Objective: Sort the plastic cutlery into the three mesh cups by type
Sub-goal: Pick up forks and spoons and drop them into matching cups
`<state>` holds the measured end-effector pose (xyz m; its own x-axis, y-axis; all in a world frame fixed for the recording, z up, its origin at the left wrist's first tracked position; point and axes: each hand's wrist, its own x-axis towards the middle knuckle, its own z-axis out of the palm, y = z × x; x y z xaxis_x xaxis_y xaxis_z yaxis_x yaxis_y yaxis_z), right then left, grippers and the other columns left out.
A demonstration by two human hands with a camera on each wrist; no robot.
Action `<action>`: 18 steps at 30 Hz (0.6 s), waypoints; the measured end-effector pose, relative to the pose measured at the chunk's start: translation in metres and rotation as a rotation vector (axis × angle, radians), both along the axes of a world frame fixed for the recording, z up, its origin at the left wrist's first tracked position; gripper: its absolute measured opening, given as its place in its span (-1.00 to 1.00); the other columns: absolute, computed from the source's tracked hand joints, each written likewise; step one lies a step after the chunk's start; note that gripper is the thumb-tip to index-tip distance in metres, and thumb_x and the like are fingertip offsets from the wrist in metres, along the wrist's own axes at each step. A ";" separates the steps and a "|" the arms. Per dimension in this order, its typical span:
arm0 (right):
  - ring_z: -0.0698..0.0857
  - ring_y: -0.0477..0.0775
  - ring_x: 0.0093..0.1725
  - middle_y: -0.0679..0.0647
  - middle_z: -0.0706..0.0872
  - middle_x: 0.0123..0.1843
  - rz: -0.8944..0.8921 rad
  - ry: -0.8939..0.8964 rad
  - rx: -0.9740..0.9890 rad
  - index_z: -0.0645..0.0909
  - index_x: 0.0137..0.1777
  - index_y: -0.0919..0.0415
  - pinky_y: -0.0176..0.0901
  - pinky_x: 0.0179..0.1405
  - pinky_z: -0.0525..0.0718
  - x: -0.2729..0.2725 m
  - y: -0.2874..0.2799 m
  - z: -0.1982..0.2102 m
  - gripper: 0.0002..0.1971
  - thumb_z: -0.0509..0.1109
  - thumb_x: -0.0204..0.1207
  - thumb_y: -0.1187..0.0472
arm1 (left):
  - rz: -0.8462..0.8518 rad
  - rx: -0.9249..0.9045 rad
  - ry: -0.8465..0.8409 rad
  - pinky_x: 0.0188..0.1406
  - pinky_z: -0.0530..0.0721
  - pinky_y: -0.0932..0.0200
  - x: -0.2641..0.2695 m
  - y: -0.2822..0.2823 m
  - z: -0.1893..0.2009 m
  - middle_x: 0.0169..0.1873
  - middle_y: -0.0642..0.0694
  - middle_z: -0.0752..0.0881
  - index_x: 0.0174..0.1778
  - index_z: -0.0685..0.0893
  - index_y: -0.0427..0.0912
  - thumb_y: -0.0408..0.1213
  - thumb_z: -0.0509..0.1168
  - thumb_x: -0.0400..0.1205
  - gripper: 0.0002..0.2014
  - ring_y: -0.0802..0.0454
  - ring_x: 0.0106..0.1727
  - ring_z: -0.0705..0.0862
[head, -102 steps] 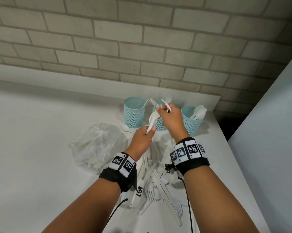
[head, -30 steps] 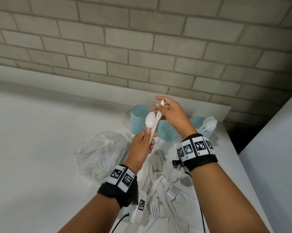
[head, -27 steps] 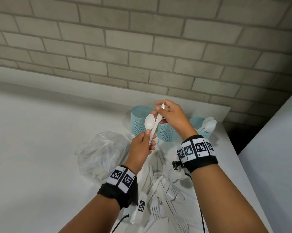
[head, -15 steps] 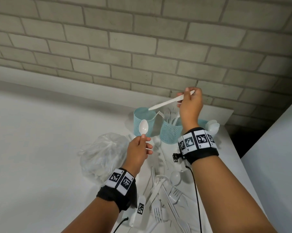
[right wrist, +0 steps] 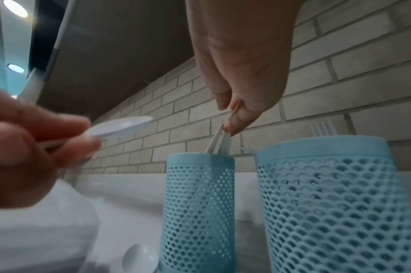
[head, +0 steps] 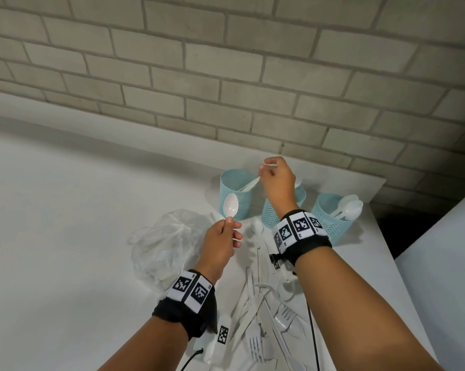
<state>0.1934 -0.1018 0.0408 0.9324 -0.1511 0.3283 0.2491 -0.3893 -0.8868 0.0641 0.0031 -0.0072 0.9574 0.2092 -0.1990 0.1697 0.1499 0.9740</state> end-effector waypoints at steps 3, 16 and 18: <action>0.68 0.02 -0.12 0.06 0.73 -0.10 -0.020 -0.046 0.076 0.59 0.08 0.26 -0.18 -0.08 0.64 -0.003 -0.003 0.008 -0.86 0.27 0.58 0.35 | -0.005 0.009 0.005 -0.47 0.41 0.33 -0.001 -0.001 0.000 -0.39 -0.01 0.58 -0.07 0.61 -0.17 -0.12 0.03 0.76 -0.70 0.15 -0.44 0.51; 0.57 -0.09 -0.38 0.03 0.62 -0.18 0.452 0.341 -0.330 0.62 0.12 0.11 -0.39 -0.45 0.47 -0.048 -0.021 0.008 -0.71 0.44 0.49 -0.01 | -0.188 -0.082 0.009 -0.53 0.33 0.35 -0.004 -0.014 0.007 -0.38 -0.03 0.57 -0.04 0.64 -0.13 -0.29 0.02 0.74 -0.73 0.14 -0.44 0.40; 0.54 -0.09 -0.46 -0.01 0.58 -0.31 0.499 0.388 -0.345 0.64 0.05 0.09 -0.38 -0.52 0.44 -0.055 -0.026 0.005 -0.80 0.44 0.51 0.03 | -0.250 -0.055 -0.004 -0.52 0.35 0.36 -0.007 -0.019 0.006 -0.37 -0.02 0.57 -0.03 0.63 -0.13 -0.28 0.01 0.75 -0.73 0.15 -0.43 0.41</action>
<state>0.1387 -0.1281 0.0457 0.9222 0.3764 -0.0884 0.1627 -0.5851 -0.7945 0.0571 -0.0161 -0.0012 0.9789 -0.0450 -0.1993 0.2039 0.1566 0.9664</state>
